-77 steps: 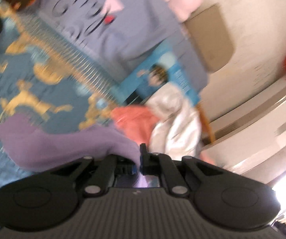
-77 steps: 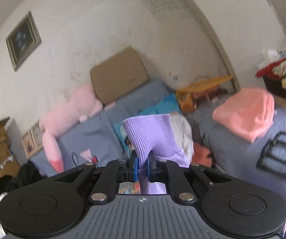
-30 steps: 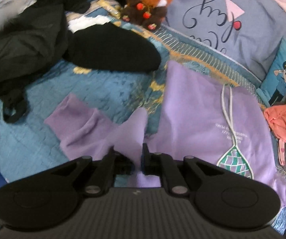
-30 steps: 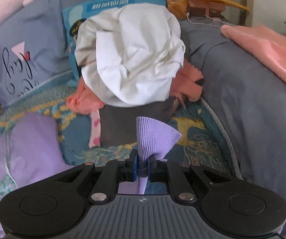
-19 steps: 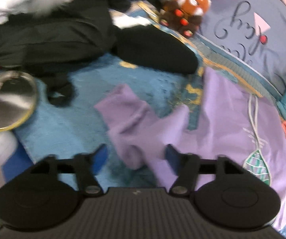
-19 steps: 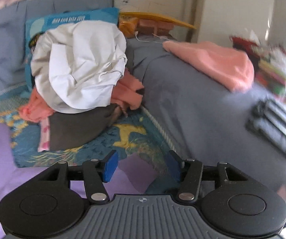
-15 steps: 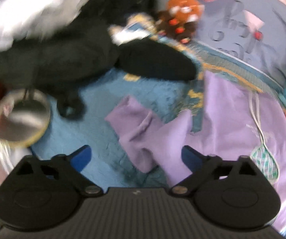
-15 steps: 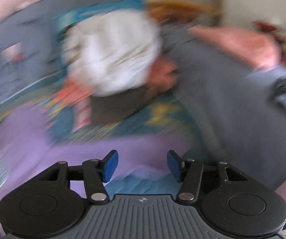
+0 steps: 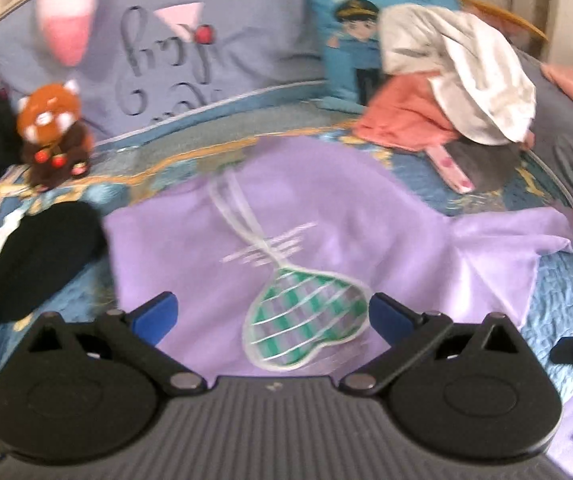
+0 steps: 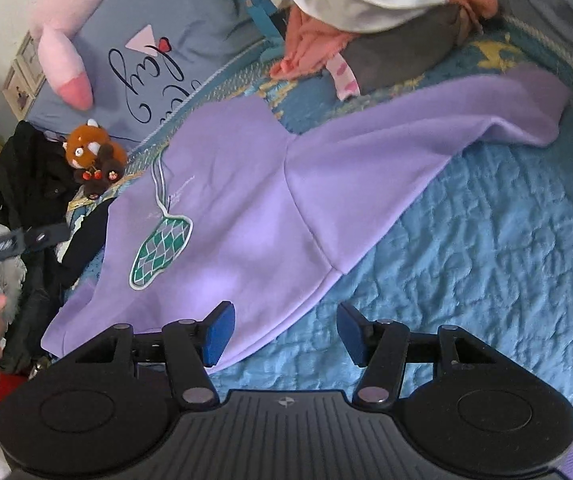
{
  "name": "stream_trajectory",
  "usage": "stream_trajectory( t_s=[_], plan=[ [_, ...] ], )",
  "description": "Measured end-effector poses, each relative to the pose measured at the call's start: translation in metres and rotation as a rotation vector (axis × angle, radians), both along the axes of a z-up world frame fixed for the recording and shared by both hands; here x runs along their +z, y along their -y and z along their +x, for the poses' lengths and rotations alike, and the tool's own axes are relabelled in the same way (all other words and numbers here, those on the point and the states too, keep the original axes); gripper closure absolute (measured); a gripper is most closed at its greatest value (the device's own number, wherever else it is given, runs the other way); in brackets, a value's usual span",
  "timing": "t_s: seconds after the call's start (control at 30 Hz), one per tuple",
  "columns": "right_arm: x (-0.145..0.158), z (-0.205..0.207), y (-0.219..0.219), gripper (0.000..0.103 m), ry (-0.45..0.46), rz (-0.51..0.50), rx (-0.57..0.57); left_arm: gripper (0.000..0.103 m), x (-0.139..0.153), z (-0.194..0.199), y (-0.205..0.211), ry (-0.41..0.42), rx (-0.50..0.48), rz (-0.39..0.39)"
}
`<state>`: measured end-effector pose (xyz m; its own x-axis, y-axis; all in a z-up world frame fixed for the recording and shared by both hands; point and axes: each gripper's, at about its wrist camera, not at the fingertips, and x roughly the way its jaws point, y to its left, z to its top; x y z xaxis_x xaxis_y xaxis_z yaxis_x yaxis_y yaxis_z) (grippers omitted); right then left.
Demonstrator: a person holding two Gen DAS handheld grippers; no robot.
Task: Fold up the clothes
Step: 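Lay the hoodie flat on the quilt and open both grippers, then grasp the hoodie sleeve with the left gripper while the right gripper pinches the hoodie body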
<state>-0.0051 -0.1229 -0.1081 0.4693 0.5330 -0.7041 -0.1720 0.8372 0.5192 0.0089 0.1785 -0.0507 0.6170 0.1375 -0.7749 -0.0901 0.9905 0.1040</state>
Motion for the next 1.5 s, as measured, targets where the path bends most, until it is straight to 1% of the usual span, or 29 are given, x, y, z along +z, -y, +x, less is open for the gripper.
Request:
stream_trajectory(
  t_s=[0.03, 0.2, 0.3, 0.37, 0.47, 0.5, 0.57, 0.6, 0.63, 0.7, 0.73, 0.77, 0.8, 0.87, 0.9, 0.93, 1.03, 1.2, 1.3, 1.37, 1.5],
  plan=[
    [0.003, -0.001, 0.001, 0.047, 0.010, -0.009, 0.001, 0.000, 0.000, 0.005, 0.009, -0.004, 0.009, 0.005],
    [0.007, -0.001, 0.005, 0.047, 0.021, -0.009, -0.007, 0.000, 0.003, 0.021, 0.041, 0.012, 0.133, 0.074],
    [0.015, -0.001, -0.001, 0.047, 0.046, 0.005, 0.007, 0.000, 0.006, 0.027, 0.055, -0.005, 0.219, 0.162],
    [0.025, -0.001, -0.008, 0.047, 0.077, 0.030, 0.021, 0.000, 0.014, 0.029, 0.061, -0.009, 0.272, 0.198],
    [0.043, -0.001, -0.020, 0.047, 0.128, 0.067, 0.035, 0.000, 0.030, 0.029, 0.065, 0.027, 0.369, 0.203],
    [0.049, 0.000, -0.024, 0.047, 0.144, 0.076, 0.039, 0.000, 0.036, 0.030, 0.065, 0.027, 0.404, 0.197],
    [0.061, 0.000, -0.031, 0.047, 0.177, 0.087, 0.047, 0.000, 0.048, 0.033, 0.060, -0.019, 0.467, 0.168],
    [0.067, 0.000, -0.033, 0.047, 0.196, 0.092, 0.049, 0.000, 0.055, 0.034, 0.058, -0.038, 0.470, 0.154],
    [0.072, 0.000, -0.036, 0.047, 0.214, 0.097, 0.051, 0.000, 0.061, 0.033, 0.059, -0.020, 0.463, 0.155],
    [0.081, -0.001, -0.040, 0.047, 0.245, 0.117, 0.052, 0.000, 0.074, 0.029, 0.065, 0.055, 0.446, 0.172],
    [0.086, 0.000, -0.043, 0.047, 0.261, 0.121, 0.057, 0.000, 0.080, 0.026, 0.069, 0.078, 0.429, 0.172],
    [0.086, 0.000, -0.044, 0.047, 0.264, 0.114, 0.056, 0.000, 0.084, 0.025, 0.072, 0.086, 0.404, 0.155],
    [0.087, -0.001, -0.044, 0.046, 0.267, 0.108, 0.055, 0.000, 0.087, 0.023, 0.073, 0.088, 0.365, 0.114],
    [0.089, -0.001, -0.046, 0.045, 0.273, 0.095, 0.052, 0.000, 0.087, 0.021, 0.068, 0.072, 0.252, -0.045],
    [0.089, -0.001, -0.046, 0.042, 0.276, 0.088, 0.051, 0.000, 0.085, 0.021, 0.062, 0.059, 0.212, -0.142],
    [0.090, -0.001, -0.047, 0.042, 0.277, 0.083, 0.048, 0.000, 0.080, 0.023, 0.058, 0.049, 0.175, -0.193],
    [0.072, -0.004, -0.031, 0.040, 0.194, 0.098, 0.006, 0.000, 0.055, 0.033, 0.057, 0.034, 0.079, -0.151],
    [0.016, -0.010, -0.010, 0.039, -0.036, 0.077, -0.063, 0.000, 0.015, 0.049, 0.056, 0.010, -0.081, -0.081],
    [-0.008, -0.013, -0.013, 0.040, -0.091, 0.058, -0.067, 0.000, -0.009, 0.059, 0.055, -0.005, -0.177, -0.038],
    [-0.021, -0.011, -0.017, 0.041, -0.112, 0.054, -0.072, 0.000, -0.020, 0.071, 0.065, -0.020, -0.254, -0.018],
    [-0.040, 0.004, -0.016, 0.043, -0.127, 0.124, -0.120, 0.000, -0.038, 0.098, 0.096, -0.052, -0.420, 0.018]
  ],
)
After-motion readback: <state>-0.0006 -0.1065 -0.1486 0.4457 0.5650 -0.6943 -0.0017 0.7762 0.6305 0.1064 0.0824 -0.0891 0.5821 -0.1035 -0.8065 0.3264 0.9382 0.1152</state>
